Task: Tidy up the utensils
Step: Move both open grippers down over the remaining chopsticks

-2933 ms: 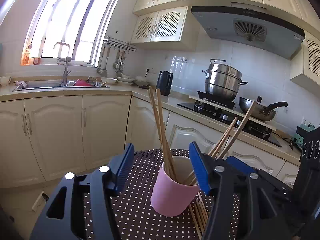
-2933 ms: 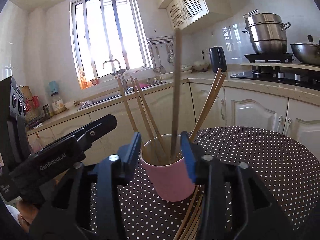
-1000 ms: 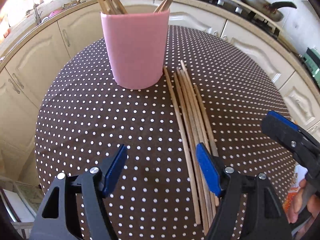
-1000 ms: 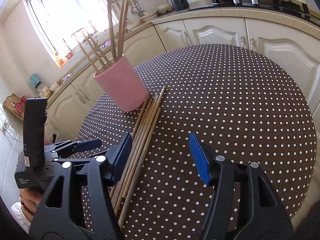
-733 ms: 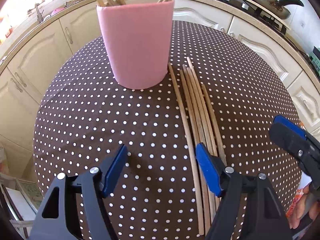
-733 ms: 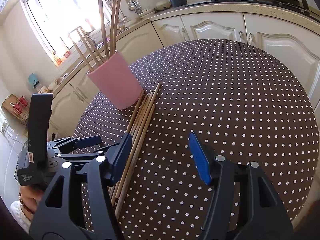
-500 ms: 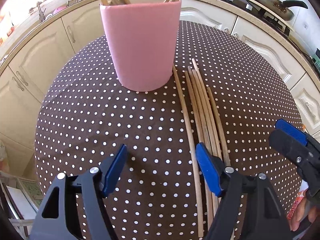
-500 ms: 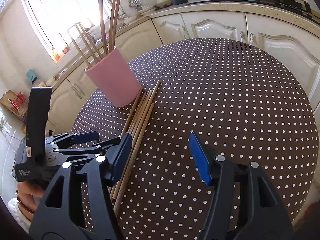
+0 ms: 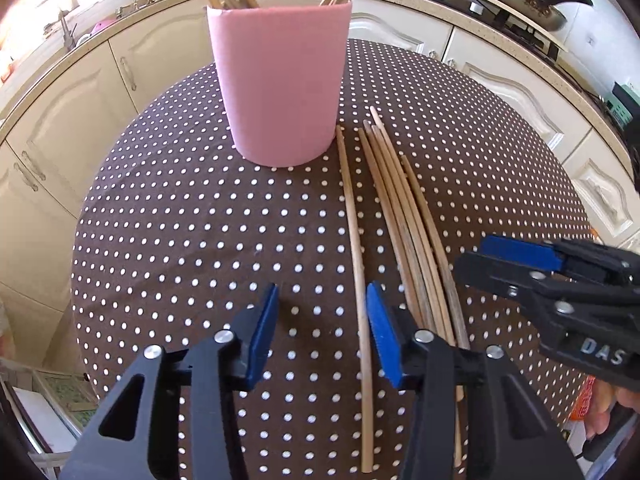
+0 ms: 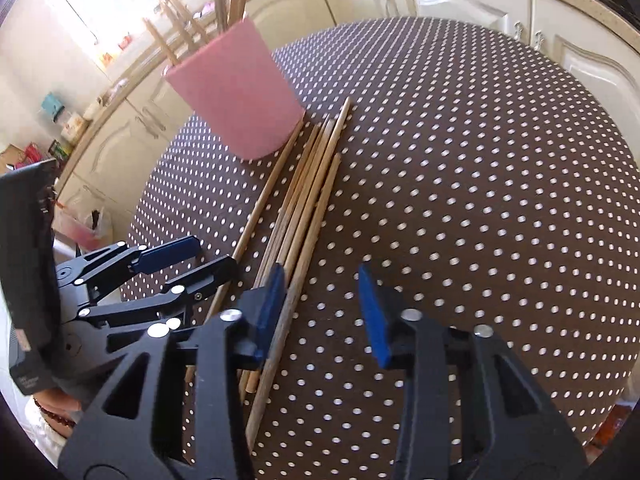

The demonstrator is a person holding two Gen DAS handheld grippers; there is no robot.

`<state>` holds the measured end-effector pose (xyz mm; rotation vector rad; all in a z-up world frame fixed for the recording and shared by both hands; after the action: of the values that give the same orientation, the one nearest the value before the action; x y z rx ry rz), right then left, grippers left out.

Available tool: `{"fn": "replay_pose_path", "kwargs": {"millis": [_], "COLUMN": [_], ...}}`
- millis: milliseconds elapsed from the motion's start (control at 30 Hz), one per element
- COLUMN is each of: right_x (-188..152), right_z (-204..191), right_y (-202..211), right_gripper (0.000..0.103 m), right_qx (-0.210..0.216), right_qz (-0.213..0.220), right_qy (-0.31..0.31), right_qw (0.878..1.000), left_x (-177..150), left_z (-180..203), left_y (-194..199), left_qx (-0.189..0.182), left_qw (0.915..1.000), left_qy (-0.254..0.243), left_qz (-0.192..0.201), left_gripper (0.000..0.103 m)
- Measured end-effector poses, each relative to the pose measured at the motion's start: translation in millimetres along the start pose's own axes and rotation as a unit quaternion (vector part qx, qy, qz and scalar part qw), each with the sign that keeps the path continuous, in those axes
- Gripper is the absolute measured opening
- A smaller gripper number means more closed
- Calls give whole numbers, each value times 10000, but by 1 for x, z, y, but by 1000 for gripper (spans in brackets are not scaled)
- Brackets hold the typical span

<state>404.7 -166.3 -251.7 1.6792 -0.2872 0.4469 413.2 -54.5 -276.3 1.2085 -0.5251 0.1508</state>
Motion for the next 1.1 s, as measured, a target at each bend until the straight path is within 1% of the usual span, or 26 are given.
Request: {"fn": "replay_pose_path", "kwargs": {"millis": [67,233,333,367,433,533,667,733,800,867,967,1033,1067,1100], "right_x": [0,1,4,6,7,12,23,20,21,22,27,32,34,35], "right_z": [-4,-16,-28,-30,-34,-41,-41,-35,-27,-28,-41,-48,-52,-54], "right_y": [-1,-5,-10,-10,-13,-17,-24,-27,-24,-25,-34,-37,-38,-39], "right_gripper": [35,35,35,33,32,30,25,22,21,21,21,18,18,17], "right_qx": [-195,-588,-929,-991,-1022,-1009,-865,-829,-860,-930,-1144,-1381,-1409,-1405], "right_qz": [-34,-136,-188,-209,-287,-463,-652,-707,-767,-845,-922,-888,-877,-865], "right_qy": [112,312,572,629,734,796,700,712,804,917,1105,1264,1288,1319], "right_qw": [9997,9977,9938,9929,9916,9906,9917,9915,9901,9878,9830,9783,9777,9774], "left_x": [-4,-13,-17,-18,-24,-23,-8,-1,7,13,22,26,27,29], "left_z": [-1,-1,-3,-3,-4,-6,-7,-7,-6,-4,-1,-1,-1,0], "left_y": [1,6,10,10,14,15,8,4,0,-4,-9,-10,-10,-10], "left_qx": [87,160,182,182,163,131,73,85,183,234,256,255,242,219], "left_qw": [9999,9997,9996,9996,9997,9997,9998,9997,9994,9993,9992,9994,9995,9996], "left_qy": [-93,-195,-212,-210,-190,-176,-108,-141,-168,-171,-129,-89,-83,-86], "left_qz": [-9,-18,-25,-32,-45,-99,-182,-202,-230,-242,-262,-225,-199,-171], "left_gripper": [41,40,36,34,32,32,32,32,32,32,32,27,21,10]}}
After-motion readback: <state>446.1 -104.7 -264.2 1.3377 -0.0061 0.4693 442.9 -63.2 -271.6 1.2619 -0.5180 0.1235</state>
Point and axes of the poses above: each gripper's, at about its wrist camera, not at the fingertips, and y roughly against the way its jaws point, z to its right, x to its top, the point moved 10 cm from there along -y, roughly the way its jaws point, and after that the axes turned 14 degrees about -x, right-handed, at the moved point
